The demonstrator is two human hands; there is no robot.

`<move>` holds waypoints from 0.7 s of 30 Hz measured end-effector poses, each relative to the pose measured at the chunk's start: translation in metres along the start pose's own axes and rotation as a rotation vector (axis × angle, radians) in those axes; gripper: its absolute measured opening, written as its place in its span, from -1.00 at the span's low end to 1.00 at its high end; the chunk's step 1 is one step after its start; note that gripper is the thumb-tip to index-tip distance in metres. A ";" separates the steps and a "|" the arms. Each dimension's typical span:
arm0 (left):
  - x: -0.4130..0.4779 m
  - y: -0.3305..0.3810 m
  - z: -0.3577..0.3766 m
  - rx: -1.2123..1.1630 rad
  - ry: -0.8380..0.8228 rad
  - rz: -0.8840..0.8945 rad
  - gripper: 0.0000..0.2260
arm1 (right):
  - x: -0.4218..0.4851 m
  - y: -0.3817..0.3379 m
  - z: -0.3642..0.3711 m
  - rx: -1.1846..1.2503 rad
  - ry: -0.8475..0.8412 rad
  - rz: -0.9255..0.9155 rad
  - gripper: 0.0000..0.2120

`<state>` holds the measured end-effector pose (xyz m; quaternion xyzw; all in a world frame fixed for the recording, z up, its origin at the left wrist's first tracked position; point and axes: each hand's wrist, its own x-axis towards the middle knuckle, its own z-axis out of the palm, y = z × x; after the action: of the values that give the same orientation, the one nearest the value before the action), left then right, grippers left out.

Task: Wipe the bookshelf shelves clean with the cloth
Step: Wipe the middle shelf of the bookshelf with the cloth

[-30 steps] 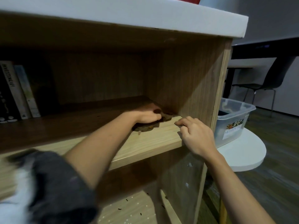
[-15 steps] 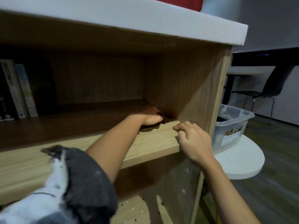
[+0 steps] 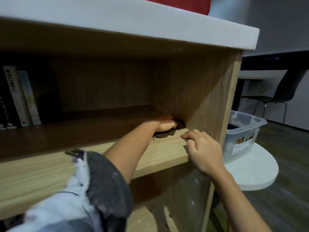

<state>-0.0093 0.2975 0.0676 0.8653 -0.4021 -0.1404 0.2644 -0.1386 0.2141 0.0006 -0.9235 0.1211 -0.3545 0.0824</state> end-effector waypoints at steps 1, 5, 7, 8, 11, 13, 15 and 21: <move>-0.008 -0.002 -0.003 -0.010 -0.031 0.015 -0.86 | 0.000 0.000 0.000 -0.005 0.001 -0.003 -0.53; -0.038 -0.024 -0.025 -0.031 -0.189 0.045 -0.83 | 0.002 0.001 0.001 -0.009 -0.002 -0.005 -0.55; -0.036 -0.028 -0.026 0.011 -0.150 0.002 -0.87 | 0.000 0.001 0.001 -0.011 0.002 -0.008 -0.57; -0.031 -0.024 -0.024 0.040 -0.110 -0.018 -0.87 | -0.001 0.002 0.001 -0.012 -0.002 -0.006 -0.59; -0.006 -0.013 -0.010 0.053 -0.005 -0.014 -0.86 | -0.001 0.000 -0.001 -0.004 -0.032 0.004 -0.55; -0.002 -0.004 -0.002 0.026 -0.014 -0.006 -0.84 | 0.000 0.000 -0.003 -0.005 -0.026 0.011 -0.54; -0.013 -0.004 -0.003 0.004 -0.077 0.007 -0.82 | -0.001 0.001 -0.003 -0.008 -0.025 0.013 -0.61; -0.032 -0.045 -0.039 -0.008 -0.085 -0.035 -0.54 | -0.001 0.000 0.000 0.005 0.001 -0.002 -0.55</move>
<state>0.0159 0.3598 0.0755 0.8645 -0.3969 -0.1832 0.2482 -0.1391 0.2143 0.0003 -0.9233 0.1195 -0.3551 0.0842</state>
